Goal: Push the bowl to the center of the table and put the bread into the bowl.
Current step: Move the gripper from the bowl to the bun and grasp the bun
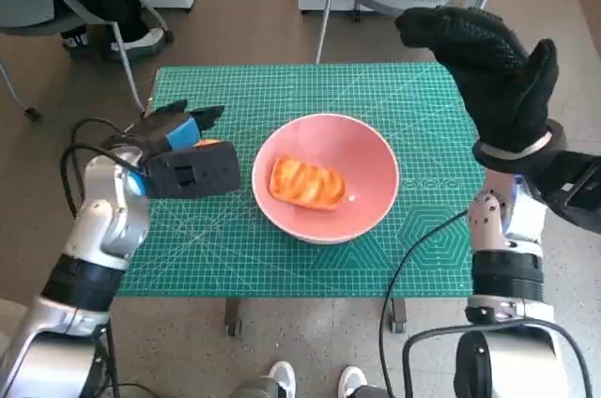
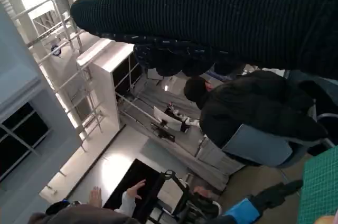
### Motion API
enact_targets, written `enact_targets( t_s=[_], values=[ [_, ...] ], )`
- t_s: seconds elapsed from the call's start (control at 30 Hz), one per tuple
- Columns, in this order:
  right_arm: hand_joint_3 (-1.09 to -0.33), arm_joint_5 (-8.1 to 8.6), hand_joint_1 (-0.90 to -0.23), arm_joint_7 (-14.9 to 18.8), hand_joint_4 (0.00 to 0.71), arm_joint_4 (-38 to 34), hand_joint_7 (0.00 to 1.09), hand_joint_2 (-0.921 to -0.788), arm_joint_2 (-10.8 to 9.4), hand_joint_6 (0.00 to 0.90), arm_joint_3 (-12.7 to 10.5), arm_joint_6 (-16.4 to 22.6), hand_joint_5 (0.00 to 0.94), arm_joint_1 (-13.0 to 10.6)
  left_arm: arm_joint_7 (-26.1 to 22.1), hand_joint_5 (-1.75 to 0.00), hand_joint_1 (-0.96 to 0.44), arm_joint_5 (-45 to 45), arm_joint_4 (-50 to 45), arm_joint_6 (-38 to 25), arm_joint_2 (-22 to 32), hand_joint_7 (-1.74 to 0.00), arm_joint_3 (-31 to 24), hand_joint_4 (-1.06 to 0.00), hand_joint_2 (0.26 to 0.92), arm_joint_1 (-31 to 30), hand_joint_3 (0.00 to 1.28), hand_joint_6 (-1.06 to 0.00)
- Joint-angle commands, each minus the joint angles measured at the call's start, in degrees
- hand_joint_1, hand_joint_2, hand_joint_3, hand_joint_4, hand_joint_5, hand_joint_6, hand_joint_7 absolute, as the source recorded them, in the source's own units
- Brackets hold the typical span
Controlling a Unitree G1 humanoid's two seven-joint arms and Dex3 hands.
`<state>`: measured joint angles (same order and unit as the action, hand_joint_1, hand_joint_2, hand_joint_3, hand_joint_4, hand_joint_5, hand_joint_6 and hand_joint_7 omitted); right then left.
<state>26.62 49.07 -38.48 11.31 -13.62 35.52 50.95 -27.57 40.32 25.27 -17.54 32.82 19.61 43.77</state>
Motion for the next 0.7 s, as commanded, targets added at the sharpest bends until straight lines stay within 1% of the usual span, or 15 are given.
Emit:
enact_targets(
  t_s=[0.03,0.23,0.57,0.6,0.7],
  values=[
    [-0.810,-0.83,-0.707,-0.3,0.313,-0.2,0.00,-0.921,0.7,0.405,0.0,-0.1,0.000,-1.2,1.1,0.00,-0.41,0.8,3.5,0.2,-1.0,0.00,1.4,0.00,0.800,2.2,0.00,-0.21],
    [-0.811,-0.90,-0.702,-0.4,0.313,0.3,0.00,-0.921,0.7,0.405,0.2,0.0,0.000,-1.4,2.4,0.00,-0.42,1.1,8.5,0.6,-2.2,0.00,3.2,0.00,0.801,3.7,0.00,-0.21],
    [-0.813,-0.83,-0.701,-0.4,0.312,0.6,0.00,-0.921,0.7,0.405,0.2,-0.1,0.000,-1.5,3.3,0.00,-0.41,0.6,10.9,0.6,-2.8,0.00,4.2,0.00,0.802,4.7,0.00,-0.21],
    [-0.813,-0.73,-0.701,-0.3,0.312,0.8,0.00,-0.921,0.8,0.405,0.2,-0.2,0.000,-1.6,3.9,0.00,-0.41,0.7,12.8,0.4,-3.7,0.00,4.6,0.00,0.802,5.0,0.00,-0.21],
    [-0.812,-0.51,-0.698,-0.1,0.312,1.2,0.00,-0.921,0.9,0.406,0.2,-0.4,0.000,-1.8,5.1,-0.01,-0.36,0.7,16.3,0.2,-5.3,0.00,5.3,-0.03,0.797,5.7,0.00,-0.21]
  ],
)
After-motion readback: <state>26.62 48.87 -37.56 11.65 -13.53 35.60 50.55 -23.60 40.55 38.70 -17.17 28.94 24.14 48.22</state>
